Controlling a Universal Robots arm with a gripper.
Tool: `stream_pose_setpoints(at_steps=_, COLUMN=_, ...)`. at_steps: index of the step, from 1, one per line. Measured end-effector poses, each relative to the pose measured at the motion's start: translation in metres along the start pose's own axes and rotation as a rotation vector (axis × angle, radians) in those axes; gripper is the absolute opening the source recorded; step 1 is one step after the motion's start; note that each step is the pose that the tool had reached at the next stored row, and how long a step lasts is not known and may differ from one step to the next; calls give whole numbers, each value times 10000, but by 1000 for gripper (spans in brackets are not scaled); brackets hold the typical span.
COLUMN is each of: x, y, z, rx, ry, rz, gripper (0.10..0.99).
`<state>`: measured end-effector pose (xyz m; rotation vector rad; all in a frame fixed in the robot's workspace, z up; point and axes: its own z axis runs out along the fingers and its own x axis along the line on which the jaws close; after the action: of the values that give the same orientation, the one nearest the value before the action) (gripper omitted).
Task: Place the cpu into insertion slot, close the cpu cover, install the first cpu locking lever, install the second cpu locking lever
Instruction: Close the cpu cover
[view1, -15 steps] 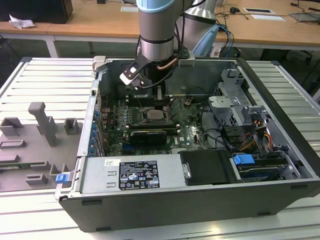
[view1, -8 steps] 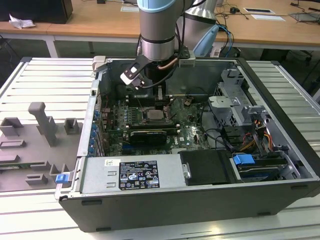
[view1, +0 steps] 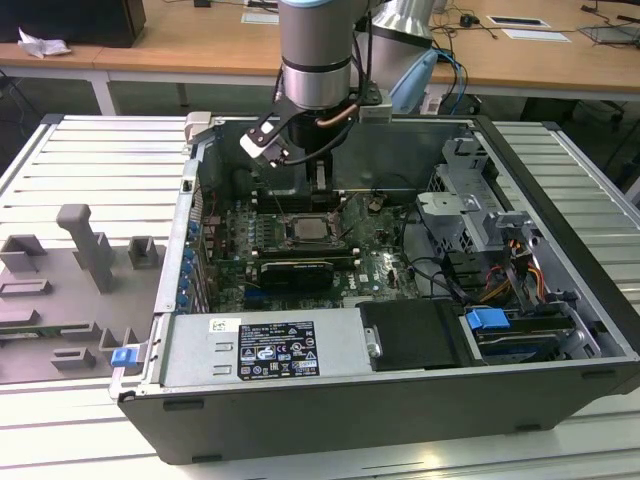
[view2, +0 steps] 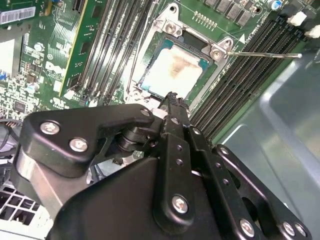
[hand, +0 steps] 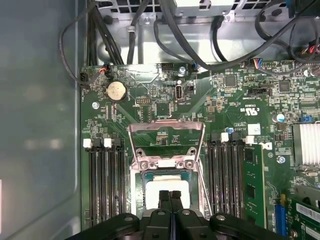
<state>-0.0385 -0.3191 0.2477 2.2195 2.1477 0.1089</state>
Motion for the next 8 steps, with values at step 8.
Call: stream_pose_setpoints(at_steps=8, x=8, y=26, z=-49, rx=1, ry=-9, rz=1, gripper=106)
